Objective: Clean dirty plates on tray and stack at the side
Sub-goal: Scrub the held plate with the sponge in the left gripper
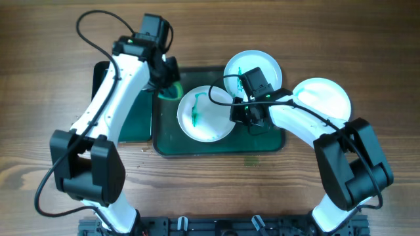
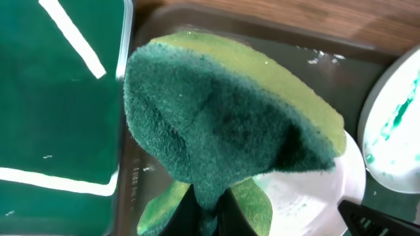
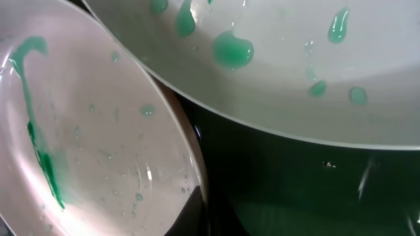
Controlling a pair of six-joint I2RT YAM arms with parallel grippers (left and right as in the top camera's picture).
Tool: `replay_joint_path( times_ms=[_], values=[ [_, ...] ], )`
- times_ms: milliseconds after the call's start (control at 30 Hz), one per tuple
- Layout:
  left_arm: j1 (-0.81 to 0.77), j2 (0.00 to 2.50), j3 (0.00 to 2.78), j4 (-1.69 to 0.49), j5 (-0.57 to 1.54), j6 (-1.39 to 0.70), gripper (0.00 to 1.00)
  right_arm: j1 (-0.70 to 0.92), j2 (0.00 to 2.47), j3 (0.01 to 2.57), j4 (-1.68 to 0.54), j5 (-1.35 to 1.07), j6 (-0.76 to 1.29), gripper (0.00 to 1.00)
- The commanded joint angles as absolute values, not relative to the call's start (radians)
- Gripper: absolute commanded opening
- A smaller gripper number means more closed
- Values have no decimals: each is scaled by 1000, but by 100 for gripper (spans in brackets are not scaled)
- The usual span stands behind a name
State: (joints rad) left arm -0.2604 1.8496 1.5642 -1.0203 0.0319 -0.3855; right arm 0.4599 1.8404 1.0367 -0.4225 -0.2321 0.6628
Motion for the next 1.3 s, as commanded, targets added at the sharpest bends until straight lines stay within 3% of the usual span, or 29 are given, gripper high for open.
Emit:
replay_joint_path(
  times_ms=[0,233,433,567,733,933,1133,1267],
  values=[
    [-311,1881,1536,-991,79,-401,4,461,1862,1040,-420,-263,684,4],
    [-376,2003,1535,-1022,79,-356,4,461,1862,1040,-420,-263,680,4],
    [-386,2073,1507,-1039,91,-147,4,461,1862,1039,-419,-263,673,4],
    [-393,2075,1430,-973,215,-25,4,461,1862,1039,-415,-263,672,4],
    [-431,2075,1379,-883,400,-26,4,461,1862,1040,-411,-271,656,4],
    [-441,2075,1380,-795,406,-44,4,461,1862,1040,-411,-271,656,4],
    [-401,2074,1431,-721,-141,-459,4,461,1862,1040,-412,-271,655,4],
    [-394,2074,1431,-768,-356,-518,4,461,1862,1039,-415,-271,655,4]
  ],
)
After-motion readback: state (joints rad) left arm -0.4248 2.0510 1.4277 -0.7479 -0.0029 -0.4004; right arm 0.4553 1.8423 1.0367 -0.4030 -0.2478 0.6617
